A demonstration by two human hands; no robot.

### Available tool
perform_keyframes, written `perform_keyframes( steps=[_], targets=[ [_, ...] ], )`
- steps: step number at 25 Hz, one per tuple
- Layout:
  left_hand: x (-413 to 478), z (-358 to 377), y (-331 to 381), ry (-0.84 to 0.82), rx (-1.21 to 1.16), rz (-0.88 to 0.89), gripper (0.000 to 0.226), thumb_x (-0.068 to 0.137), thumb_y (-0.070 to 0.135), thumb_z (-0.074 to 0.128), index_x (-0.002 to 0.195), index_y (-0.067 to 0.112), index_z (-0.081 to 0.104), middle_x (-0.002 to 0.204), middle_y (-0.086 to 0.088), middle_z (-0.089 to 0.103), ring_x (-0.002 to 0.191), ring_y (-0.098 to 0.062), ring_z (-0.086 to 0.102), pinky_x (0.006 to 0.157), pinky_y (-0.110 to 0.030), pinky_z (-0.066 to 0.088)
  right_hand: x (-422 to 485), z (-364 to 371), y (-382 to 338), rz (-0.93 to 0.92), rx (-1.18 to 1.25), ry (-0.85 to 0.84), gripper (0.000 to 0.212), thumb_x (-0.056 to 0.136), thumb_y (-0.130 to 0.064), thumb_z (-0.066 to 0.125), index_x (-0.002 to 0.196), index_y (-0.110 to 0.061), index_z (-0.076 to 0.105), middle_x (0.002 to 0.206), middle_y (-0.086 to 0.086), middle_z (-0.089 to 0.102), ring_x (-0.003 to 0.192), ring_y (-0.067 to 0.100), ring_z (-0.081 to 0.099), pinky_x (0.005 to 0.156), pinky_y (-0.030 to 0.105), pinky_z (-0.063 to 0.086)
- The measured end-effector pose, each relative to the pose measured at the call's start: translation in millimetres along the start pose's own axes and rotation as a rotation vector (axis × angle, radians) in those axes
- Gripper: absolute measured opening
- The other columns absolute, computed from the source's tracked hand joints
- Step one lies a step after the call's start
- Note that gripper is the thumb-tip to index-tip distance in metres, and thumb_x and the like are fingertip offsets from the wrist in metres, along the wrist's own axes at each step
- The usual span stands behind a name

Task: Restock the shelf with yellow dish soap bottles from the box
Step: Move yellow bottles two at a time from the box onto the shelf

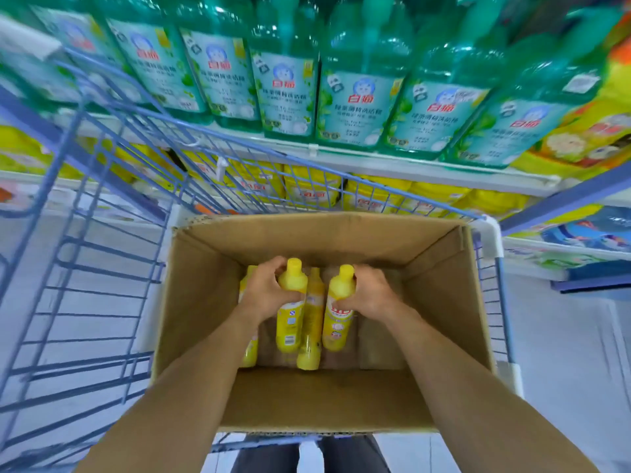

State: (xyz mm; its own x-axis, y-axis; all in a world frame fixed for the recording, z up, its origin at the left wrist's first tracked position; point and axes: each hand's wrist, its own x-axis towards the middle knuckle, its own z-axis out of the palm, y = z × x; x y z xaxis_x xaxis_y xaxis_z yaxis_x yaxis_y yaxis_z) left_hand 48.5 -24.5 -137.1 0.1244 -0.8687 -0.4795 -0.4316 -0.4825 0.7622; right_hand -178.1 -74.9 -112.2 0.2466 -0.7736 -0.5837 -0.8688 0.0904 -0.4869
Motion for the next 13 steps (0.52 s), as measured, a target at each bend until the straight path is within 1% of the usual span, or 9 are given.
perform_keyframes(
  steps=[1, 3, 5, 6, 8, 9, 11, 12, 13],
  targets=[
    [-8, -14, 22, -0.002, 0.015, 0.036, 0.06, 0.04, 0.034, 0.088, 0.093, 0.017, 0.066, 0.086, -0.005, 0.072, 0.076, -0.018, 0.062, 0.074, -0.045, 0.056, -16, -22, -19, -0.044, -0.029, 0.01, 0.054, 0.062, -0.034, 0.093, 0.106, -0.016, 0.068, 0.106, 0.006, 0.069, 0.101, 0.025, 0.064, 0.08, 0.029, 0.048],
    [-25, -46, 83, -0.034, 0.016, 0.132, 0.066, 0.039, 0.033, 0.09, 0.1, 0.021, 0.068, 0.092, -0.001, 0.073, 0.082, -0.017, 0.066, 0.08, -0.047, 0.057, -47, -73, -58, -0.153, -0.03, 0.022, 0.053, 0.065, -0.03, 0.092, 0.109, -0.015, 0.068, 0.103, 0.001, 0.066, 0.095, 0.02, 0.062, 0.074, 0.024, 0.044],
    [-45, -84, 155, -0.054, 0.018, 0.223, 0.072, 0.046, 0.02, 0.096, 0.112, 0.018, 0.068, 0.104, -0.003, 0.074, 0.096, -0.022, 0.069, 0.087, -0.047, 0.058, -80, -131, -97, -0.264, -0.029, 0.031, 0.049, 0.067, -0.026, 0.092, 0.11, -0.015, 0.07, 0.098, -0.006, 0.066, 0.09, 0.012, 0.06, 0.067, 0.019, 0.042],
    [-56, -103, 191, -0.062, 0.004, 0.259, 0.072, 0.051, 0.011, 0.097, 0.116, 0.012, 0.066, 0.108, -0.006, 0.073, 0.099, -0.022, 0.069, 0.086, -0.043, 0.059, -94, -159, -114, -0.306, -0.045, 0.062, 0.048, 0.066, -0.027, 0.092, 0.107, -0.015, 0.071, 0.099, -0.007, 0.068, 0.09, 0.012, 0.061, 0.069, 0.022, 0.044],
    [-79, -139, 257, -0.07, -0.015, 0.364, 0.067, 0.057, 0.002, 0.095, 0.117, 0.007, 0.066, 0.105, -0.004, 0.073, 0.093, -0.016, 0.069, 0.075, -0.03, 0.059, -121, -214, -146, -0.364, -0.065, 0.163, 0.044, 0.064, -0.032, 0.094, 0.096, -0.014, 0.071, 0.095, -0.001, 0.073, 0.086, 0.019, 0.065, 0.073, 0.033, 0.051],
    [-91, -154, 288, -0.06, -0.02, 0.424, 0.062, 0.057, -0.002, 0.094, 0.112, 0.008, 0.067, 0.098, -0.001, 0.072, 0.086, -0.009, 0.069, 0.072, -0.024, 0.056, -133, -239, -160, -0.392, -0.073, 0.214, 0.044, 0.062, -0.035, 0.095, 0.091, -0.014, 0.069, 0.089, 0.001, 0.071, 0.081, 0.021, 0.063, 0.071, 0.035, 0.051],
    [-117, -173, 348, -0.025, -0.026, 0.535, 0.056, 0.057, -0.011, 0.091, 0.102, 0.011, 0.067, 0.089, 0.004, 0.069, 0.072, 0.007, 0.064, 0.067, -0.012, 0.051, -163, -290, -179, -0.436, -0.099, 0.333, 0.046, 0.059, -0.042, 0.095, 0.083, -0.017, 0.065, 0.082, 0.0, 0.065, 0.074, 0.018, 0.056, 0.063, 0.033, 0.042],
    [-126, -181, 373, -0.006, -0.027, 0.575, 0.056, 0.057, -0.013, 0.089, 0.101, 0.011, 0.066, 0.088, 0.005, 0.068, 0.07, 0.01, 0.063, 0.065, -0.008, 0.049, -175, -312, -187, -0.48, -0.112, 0.393, 0.047, 0.058, -0.044, 0.095, 0.082, -0.018, 0.064, 0.081, 0.0, 0.064, 0.073, 0.017, 0.054, 0.062, 0.032, 0.038],
    [-136, -187, 396, 0.01, -0.035, 0.612, 0.056, 0.057, -0.013, 0.09, 0.102, 0.01, 0.066, 0.09, 0.003, 0.07, 0.071, 0.01, 0.063, 0.065, -0.008, 0.048, -186, -334, -193, -0.523, -0.118, 0.448, 0.047, 0.058, -0.046, 0.095, 0.082, -0.019, 0.065, 0.082, -0.001, 0.066, 0.074, 0.015, 0.055, 0.063, 0.031, 0.039]
  ],
)
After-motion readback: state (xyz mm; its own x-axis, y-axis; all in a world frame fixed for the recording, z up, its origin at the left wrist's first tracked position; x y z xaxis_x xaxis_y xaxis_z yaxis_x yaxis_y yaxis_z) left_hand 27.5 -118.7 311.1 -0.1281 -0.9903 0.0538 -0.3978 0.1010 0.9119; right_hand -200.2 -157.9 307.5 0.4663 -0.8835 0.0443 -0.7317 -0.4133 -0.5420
